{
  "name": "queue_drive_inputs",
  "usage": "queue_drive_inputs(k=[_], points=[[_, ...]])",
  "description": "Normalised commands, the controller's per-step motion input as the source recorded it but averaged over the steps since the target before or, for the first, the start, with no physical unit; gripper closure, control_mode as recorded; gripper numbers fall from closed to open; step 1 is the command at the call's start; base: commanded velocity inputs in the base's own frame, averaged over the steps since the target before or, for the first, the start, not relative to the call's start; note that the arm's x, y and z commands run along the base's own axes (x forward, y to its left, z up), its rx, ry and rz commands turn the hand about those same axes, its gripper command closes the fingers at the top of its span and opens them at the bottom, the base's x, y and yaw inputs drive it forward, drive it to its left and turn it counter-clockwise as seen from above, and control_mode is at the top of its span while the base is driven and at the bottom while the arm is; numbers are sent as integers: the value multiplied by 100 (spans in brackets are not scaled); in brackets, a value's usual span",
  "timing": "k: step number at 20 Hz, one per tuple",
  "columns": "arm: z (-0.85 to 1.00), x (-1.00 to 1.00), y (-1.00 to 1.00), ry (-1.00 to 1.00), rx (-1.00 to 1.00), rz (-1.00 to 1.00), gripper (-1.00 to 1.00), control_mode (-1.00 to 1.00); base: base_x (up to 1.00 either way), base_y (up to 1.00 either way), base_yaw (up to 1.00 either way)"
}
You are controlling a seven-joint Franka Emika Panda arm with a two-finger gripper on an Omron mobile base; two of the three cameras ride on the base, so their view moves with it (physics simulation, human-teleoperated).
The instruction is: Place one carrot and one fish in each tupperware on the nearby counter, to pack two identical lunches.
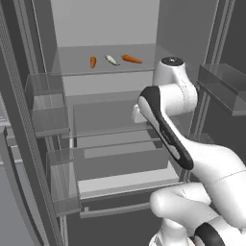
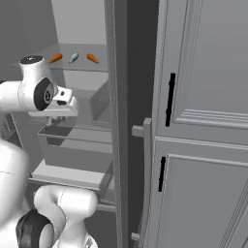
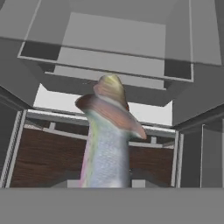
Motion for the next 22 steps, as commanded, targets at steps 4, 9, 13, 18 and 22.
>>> queue_drive_inputs(k=[4, 9, 13, 18, 22], points=[[0, -100, -36, 0, 8, -15, 100, -100, 0, 0, 0], [31, -100, -46, 1, 10, -15, 100, -100, 0, 0, 0], [50, -100, -23, 0, 3, -8, 100, -100, 0, 0, 0], [36, -66, 0, 0, 0, -1, 100, -100, 0, 0, 0], [0, 0, 0, 0, 0, 0, 100, -100, 0, 0, 0]])
